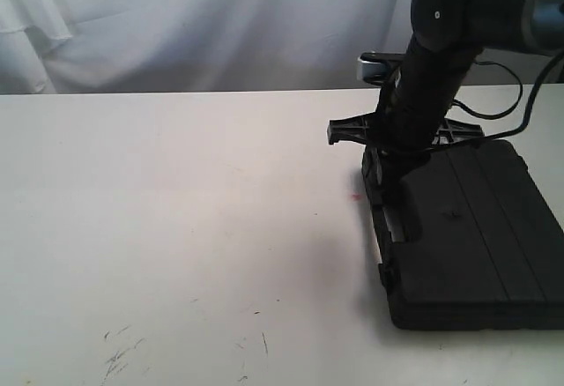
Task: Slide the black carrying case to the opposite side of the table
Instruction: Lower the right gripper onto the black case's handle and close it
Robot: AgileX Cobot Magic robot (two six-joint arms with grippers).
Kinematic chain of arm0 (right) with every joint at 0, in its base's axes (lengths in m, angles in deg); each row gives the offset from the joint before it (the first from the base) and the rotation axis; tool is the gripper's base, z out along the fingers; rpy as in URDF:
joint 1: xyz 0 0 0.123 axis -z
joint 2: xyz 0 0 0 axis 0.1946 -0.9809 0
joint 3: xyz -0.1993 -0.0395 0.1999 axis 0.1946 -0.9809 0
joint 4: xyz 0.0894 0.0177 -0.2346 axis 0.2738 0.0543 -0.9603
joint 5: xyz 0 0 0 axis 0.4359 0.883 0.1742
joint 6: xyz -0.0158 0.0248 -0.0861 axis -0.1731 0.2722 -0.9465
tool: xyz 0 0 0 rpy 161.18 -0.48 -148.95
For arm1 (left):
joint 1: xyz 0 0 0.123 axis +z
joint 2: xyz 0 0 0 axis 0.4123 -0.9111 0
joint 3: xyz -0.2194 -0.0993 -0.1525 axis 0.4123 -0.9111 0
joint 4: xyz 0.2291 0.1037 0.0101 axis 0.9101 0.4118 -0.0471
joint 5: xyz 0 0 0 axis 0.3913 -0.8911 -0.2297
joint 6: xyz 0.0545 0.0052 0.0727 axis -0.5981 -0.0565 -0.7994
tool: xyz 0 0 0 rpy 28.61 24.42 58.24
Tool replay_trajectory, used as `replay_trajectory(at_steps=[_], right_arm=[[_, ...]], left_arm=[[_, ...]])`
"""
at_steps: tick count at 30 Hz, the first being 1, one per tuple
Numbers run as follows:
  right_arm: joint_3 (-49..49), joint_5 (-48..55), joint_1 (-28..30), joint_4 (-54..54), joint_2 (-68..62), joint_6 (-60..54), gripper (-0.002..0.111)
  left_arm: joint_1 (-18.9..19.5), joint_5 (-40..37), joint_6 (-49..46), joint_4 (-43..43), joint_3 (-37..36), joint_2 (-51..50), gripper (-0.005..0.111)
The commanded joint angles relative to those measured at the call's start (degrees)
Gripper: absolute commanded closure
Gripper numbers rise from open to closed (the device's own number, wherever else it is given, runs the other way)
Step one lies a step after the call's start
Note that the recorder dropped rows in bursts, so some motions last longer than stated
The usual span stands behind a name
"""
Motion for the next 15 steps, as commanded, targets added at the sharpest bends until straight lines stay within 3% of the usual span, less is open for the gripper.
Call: replay_trajectory(at_steps=[1, 6, 15], right_arm=[[0.88, 0.92, -0.47, -1.65, -1.24, 0.77, 0.085], [0.76, 1.05, -2.01, -1.0, -2.97, 0.77, 0.066], [0.76, -0.51, -4.34, -2.3, -5.04, 4.47, 0.065]], left_arm=[[0.14, 0.63, 0.15, -0.23, -0.3, 0.21, 0.107], [0.14, 0.63, 0.15, -0.23, -0.3, 0.21, 0.107], [0.14, 0.63, 0.15, -0.23, -0.3, 0.21, 0.107]])
